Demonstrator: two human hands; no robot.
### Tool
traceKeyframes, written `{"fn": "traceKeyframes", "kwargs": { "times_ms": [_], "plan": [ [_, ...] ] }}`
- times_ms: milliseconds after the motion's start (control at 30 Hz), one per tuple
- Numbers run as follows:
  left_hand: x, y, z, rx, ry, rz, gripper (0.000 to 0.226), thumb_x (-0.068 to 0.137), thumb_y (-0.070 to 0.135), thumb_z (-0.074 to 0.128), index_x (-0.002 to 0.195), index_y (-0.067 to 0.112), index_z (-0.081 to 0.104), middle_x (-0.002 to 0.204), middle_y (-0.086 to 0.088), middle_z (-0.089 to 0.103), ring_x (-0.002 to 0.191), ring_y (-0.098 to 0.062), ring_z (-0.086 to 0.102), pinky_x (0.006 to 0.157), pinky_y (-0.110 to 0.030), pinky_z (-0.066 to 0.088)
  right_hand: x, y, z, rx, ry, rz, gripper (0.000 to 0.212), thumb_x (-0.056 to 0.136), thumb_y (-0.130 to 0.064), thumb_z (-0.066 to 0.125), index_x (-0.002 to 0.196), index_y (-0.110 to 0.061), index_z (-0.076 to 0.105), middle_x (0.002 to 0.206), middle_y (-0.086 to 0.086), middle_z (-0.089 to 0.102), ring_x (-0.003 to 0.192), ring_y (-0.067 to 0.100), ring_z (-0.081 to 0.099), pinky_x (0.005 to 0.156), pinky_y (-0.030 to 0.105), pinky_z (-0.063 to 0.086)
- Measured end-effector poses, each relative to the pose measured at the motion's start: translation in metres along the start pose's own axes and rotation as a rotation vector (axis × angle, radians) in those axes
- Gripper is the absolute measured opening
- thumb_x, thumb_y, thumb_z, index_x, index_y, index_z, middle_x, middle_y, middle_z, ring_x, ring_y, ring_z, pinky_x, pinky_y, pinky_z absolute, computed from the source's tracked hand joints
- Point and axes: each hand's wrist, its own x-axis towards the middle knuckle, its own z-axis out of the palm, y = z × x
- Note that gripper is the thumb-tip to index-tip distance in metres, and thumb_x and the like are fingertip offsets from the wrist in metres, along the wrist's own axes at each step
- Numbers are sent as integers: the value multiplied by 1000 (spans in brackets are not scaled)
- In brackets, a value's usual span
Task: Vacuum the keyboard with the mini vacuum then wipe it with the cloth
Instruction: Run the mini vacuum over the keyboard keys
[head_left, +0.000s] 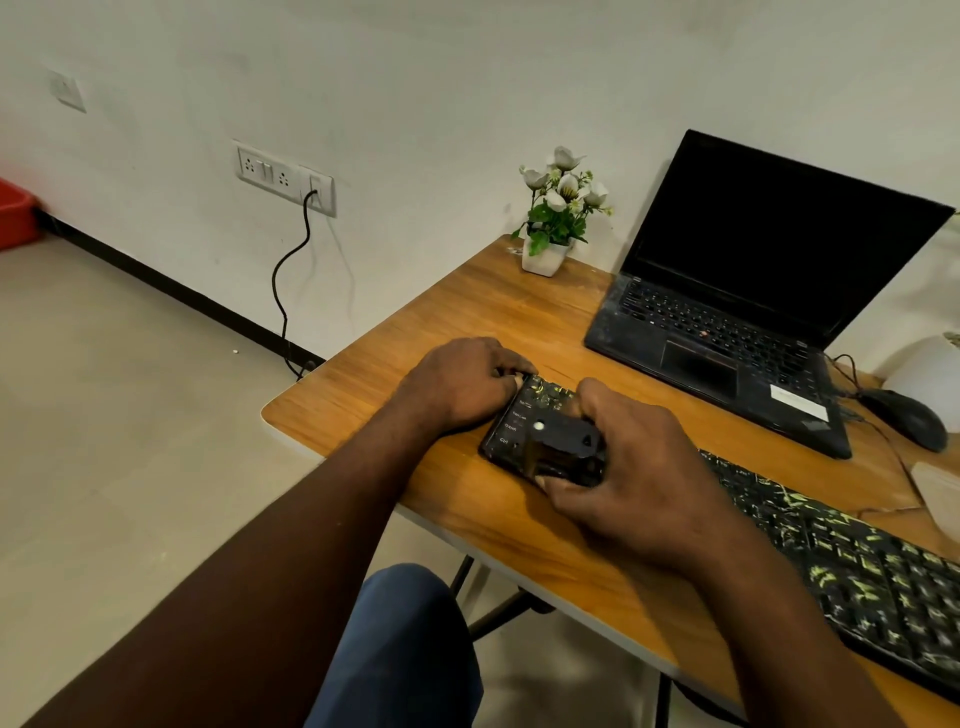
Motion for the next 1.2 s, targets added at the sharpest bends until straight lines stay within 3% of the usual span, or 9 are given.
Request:
{"fn": "traceKeyframes", "kwargs": {
  "times_ms": [133,233,400,500,633,800,1000,1100,1200],
  "plan": [
    [-1,1,-1,5,-10,-1,51,84,44,45,127,41,71,121,7,67,109,-15,59,94,-42,51,1,-4,-8,-49,-34,16,50,78,-38,85,98,-41,40,99,-19,54,85,2,56,63,21,50],
    [0,1,-2,-13,-14,-8,51,82,44,46,126,41,72,125,8,67,111,-15,61,92,-39,51,9,-15,14,33,55,-57,45,78,-35,83,97,-39,43,93,-19,55,79,1,55,60,21,47],
    [2,-4,-1,5,-24,-2,36,95,45,55,127,43,71,120,8,67,108,-15,62,87,-38,52,19,-21,34,159,198,-79,42,75,-37,81,95,-41,45,91,-17,59,77,2,58,60,23,50],
    [0,0,-3,-33,-6,-19,46,85,42,50,125,40,72,124,8,67,111,-16,60,91,-38,51,10,-14,18,101,112,-38,45,74,-40,82,96,-44,43,91,-19,58,78,2,58,60,22,51],
    [0,-1,-3,-35,2,-8,34,96,33,57,125,42,72,127,8,67,114,-14,59,97,-40,50,2,-3,-17,-47,-70,72,52,74,-40,88,93,-44,40,97,-18,58,85,0,58,63,23,53],
    [-1,0,-2,-49,5,-12,33,96,32,59,125,42,72,129,9,67,115,-14,59,96,-39,49,9,-14,5,56,0,51,51,75,-36,87,94,-43,40,96,-18,57,85,0,58,63,19,50],
    [-4,2,-7,-87,-46,-23,55,76,62,47,120,43,73,121,11,68,103,-11,61,80,-32,46,21,-22,34,150,175,-16,50,76,-36,85,97,-41,40,91,-18,54,77,-1,54,58,17,43],
    [-2,2,-5,-110,-20,-57,35,91,39,58,121,43,73,127,10,68,111,-12,60,90,-36,49,16,-17,15,123,68,23,52,75,-35,87,94,-43,39,94,-17,58,82,0,58,59,17,45],
    [-2,2,-4,-115,1,-63,31,95,31,61,121,43,73,129,11,67,118,-12,58,101,-38,48,8,-5,-17,53,-81,114,51,74,-32,90,93,-40,43,98,-15,61,87,-1,60,62,16,49]
  ]
}}
